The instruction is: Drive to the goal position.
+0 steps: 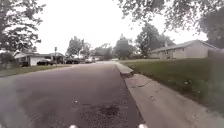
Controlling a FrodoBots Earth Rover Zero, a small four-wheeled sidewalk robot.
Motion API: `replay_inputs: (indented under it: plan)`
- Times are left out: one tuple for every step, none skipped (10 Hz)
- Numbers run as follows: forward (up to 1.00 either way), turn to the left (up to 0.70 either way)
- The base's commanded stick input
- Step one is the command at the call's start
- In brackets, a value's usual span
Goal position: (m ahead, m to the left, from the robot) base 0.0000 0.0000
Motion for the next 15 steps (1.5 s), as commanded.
replay_inputs:
  plan:
    - [0.07,0.00]
    - [0.07,0.00]
    - [0.07,0.00]
    - [0.06,0.00]
    - [0.07,0.00]
    - [0.07,0.00]
    - [0.07,0.00]
    - [0.07,0.00]
    - [0.07,0.00]
    - [0.07,0.00]
    - [0.07,0.00]
    - [0.07,0.00]
    - [0.07,0.00]
    - [0.06,0.00]
    - [0.07,0.00]
